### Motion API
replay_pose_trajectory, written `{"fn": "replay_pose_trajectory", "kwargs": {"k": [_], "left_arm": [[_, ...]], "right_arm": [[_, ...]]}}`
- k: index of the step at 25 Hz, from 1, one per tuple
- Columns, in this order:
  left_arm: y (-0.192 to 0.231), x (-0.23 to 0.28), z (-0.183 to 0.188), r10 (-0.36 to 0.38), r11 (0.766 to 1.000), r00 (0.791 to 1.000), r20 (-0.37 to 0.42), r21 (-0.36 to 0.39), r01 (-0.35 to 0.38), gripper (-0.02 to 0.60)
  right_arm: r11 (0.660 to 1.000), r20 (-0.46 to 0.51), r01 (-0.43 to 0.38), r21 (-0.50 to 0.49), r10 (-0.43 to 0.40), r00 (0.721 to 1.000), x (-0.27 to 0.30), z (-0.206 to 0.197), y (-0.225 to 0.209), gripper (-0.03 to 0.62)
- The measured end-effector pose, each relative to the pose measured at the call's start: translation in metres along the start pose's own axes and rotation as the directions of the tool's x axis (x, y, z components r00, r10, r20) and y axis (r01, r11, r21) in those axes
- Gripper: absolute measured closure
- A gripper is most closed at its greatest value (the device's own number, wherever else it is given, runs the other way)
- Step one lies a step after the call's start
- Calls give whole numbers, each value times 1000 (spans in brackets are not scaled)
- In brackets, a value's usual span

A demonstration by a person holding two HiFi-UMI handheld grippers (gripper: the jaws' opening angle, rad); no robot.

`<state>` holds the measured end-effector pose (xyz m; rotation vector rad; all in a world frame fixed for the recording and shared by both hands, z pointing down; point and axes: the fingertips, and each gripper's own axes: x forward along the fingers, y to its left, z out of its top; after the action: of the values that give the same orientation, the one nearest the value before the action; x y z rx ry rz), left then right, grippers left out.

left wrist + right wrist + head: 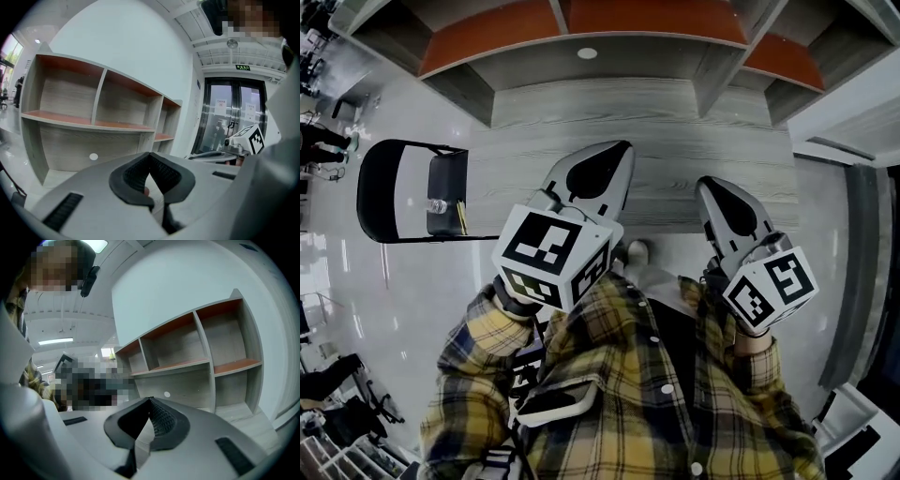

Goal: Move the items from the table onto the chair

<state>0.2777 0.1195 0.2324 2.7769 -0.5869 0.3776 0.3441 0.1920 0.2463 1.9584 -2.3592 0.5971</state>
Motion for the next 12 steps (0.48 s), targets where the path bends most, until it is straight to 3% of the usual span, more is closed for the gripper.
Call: {"fn": "replay_pose_trajectory", "kwargs": {"k": [12], "left_arm": [[9,-14,-15,19,1000,999,-44,19,-18,578]], "right_arm": [[999,-20,-42,-2,42,999,13,-3,10,577]]}}
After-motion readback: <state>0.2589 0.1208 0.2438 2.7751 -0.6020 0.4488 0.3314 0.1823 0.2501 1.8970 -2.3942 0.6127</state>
